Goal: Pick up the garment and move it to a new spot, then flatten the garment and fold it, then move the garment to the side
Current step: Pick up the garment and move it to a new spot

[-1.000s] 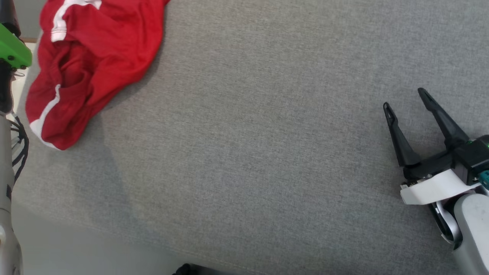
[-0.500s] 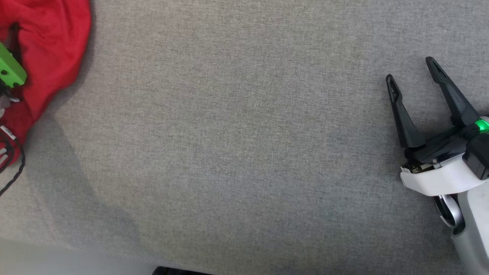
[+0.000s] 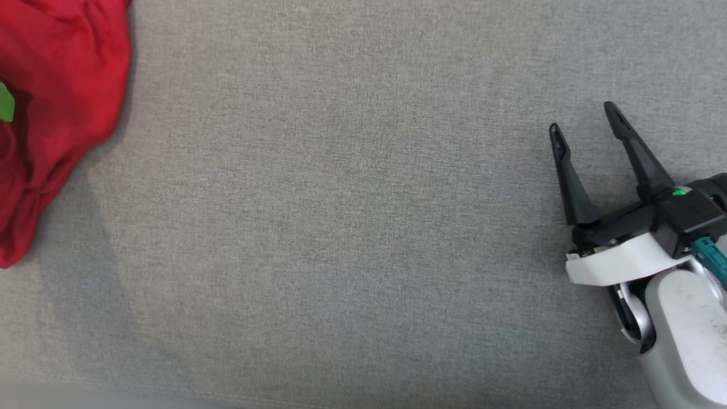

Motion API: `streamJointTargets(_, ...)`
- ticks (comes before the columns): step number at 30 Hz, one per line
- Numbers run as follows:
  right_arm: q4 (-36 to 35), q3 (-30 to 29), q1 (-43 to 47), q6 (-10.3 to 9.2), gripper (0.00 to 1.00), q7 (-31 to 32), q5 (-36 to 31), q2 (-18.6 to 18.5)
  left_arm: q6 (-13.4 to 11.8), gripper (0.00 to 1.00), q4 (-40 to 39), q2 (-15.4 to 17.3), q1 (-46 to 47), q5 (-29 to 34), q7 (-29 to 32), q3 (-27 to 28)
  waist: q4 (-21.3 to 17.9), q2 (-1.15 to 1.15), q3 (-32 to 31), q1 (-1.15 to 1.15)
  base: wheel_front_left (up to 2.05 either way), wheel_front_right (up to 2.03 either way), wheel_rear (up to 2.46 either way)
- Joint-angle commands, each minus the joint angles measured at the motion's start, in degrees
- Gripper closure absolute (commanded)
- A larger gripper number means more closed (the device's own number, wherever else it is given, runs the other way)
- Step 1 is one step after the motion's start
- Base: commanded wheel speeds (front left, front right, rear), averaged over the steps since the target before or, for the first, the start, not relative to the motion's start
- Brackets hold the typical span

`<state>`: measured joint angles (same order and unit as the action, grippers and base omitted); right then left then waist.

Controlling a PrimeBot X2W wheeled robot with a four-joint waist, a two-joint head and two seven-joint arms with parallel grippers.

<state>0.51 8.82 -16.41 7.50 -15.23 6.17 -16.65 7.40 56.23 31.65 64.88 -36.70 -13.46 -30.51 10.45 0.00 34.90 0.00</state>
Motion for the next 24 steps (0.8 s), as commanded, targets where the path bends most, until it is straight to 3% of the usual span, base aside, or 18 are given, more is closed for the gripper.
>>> streamJointTargets(1, 1.28, 0.78, 1.53, -0.04, 0.00, 0.16, 0.56, 1.06, 0.13, 1.00, -1.48, 1.43, 1.21, 0.94, -0.86, -1.36, -1.49, 0.00, -6.37, 0.00, 0.00, 0.00, 0.00)
streamJointTargets(8, 2.75, 1.15, 3.10, -0.06, 0.00, 0.10, 2.63, 4.41, 0.06, 1.00, -10.14, 5.40, 1.53, 3.56, -1.73, -7.16, -5.80, 0.00, -16.09, 0.00, 0.00, 0.00, 0.00)
streamJointTargets(13, 3.16, 0.87, 5.27, -0.06, 0.00, 0.10, 3.69, 6.50, 0.04, 1.00, -16.83, 8.33, 2.52, 3.86, -1.29, -11.35, -11.13, 0.00, -22.04, 0.00, 0.00, 0.00, 0.00)
streamJointTargets(24, 2.70, -0.36, 8.83, -0.05, 0.00, 0.10, 5.14, 8.09, 0.01, 1.00, -31.61, 9.66, 5.30, 2.99, 4.67, -17.49, -22.49, 0.00, -29.01, 0.00, 0.00, 0.00, 0.00)
